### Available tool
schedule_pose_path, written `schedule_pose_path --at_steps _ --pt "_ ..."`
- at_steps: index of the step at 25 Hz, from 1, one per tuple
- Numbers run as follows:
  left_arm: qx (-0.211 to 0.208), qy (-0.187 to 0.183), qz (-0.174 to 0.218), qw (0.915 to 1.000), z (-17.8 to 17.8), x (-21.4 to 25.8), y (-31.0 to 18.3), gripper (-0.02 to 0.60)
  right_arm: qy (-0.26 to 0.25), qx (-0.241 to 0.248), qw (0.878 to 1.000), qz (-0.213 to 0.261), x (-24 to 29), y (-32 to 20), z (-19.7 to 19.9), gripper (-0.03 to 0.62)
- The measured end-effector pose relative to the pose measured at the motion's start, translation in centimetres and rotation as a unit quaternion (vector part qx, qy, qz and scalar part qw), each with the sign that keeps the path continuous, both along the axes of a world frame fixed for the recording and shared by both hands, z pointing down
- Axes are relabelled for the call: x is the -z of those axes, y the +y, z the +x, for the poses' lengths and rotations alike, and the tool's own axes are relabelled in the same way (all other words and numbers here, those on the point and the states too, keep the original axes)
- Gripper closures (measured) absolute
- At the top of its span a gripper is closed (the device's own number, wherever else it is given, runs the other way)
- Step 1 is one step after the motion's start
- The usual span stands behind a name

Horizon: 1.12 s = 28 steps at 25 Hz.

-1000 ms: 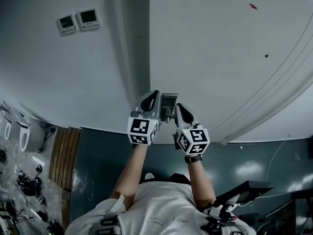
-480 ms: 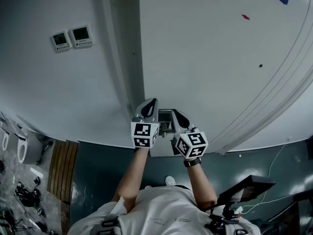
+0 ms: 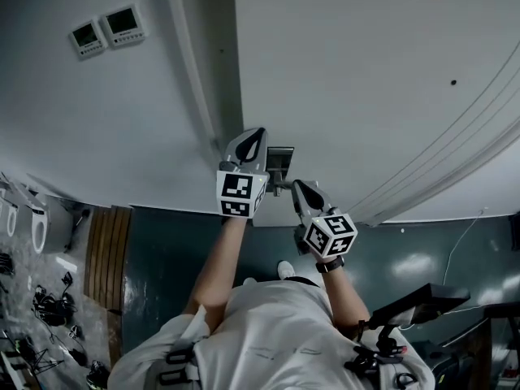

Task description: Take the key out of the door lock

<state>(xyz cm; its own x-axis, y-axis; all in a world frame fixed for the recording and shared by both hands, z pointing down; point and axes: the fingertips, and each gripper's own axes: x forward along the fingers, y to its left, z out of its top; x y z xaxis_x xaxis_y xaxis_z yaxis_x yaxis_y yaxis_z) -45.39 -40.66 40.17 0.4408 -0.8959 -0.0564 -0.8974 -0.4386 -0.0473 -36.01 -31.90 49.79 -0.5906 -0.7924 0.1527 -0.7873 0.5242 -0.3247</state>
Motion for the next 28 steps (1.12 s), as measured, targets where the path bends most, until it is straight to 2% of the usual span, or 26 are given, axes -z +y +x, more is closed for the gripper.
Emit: schedule_pose_path --at_steps 6,8,12,18,19,20,21,22,25,28 --pt "-0.003 0.001 0.001 1.0 -0.1 -0.1 -0.3 0.583 0.052 0.017 0.994 -0.092 -8.8 2.3 0.2 0.592" --pt "-0.001 -0.003 0.0 1.0 -0.2 -0.2 -0.4 0.583 0.043 0.025 0.991 -0.122 -11.0 2.1 -0.2 0.592" --pt "0.005 -0.01 -0.003 0.9999 -0.2 -0.3 -0.6 0.583 -0.012 0.041 0.985 -0.166 -13.8 1.1 -1.0 0.592" --pt "0.004 0.004 -0.006 1.0 -0.2 -0.2 -0.6 0.583 -0.096 0.031 0.973 -0.207 -16.3 -0.7 -1.0 0.591" --pt "0.003 0.005 -0.007 1.0 -0.1 -0.2 -0.6 0.583 -0.103 0.038 0.972 -0.209 -16.8 -1.1 -1.1 0.546" --pt "0.002 0.007 -0.007 0.9999 -0.1 -0.2 -0.6 0.582 -0.109 0.045 0.97 -0.211 -17.3 -1.4 -1.2 0.421" --pt "0.002 0.009 -0.008 0.9999 -0.1 -0.2 -0.6 0.581 -0.118 0.048 0.969 -0.213 -17.7 -1.9 -1.3 0.39" --pt "0.002 0.01 -0.008 0.9999 -0.1 -0.1 -0.6 0.581 -0.13 0.048 0.966 -0.217 -18.1 -2.4 -1.4 0.39" --pt "0.004 0.009 -0.007 0.9999 -0.1 -0.1 -0.5 0.581 -0.183 0.05 0.953 -0.238 -18.6 -3.7 -1.7 0.391" --pt "0.001 0.014 -0.009 0.9999 -0.1 -0.1 -0.5 0.581 -0.251 0.057 0.929 -0.266 -19.1 -4.7 -2.2 0.41"
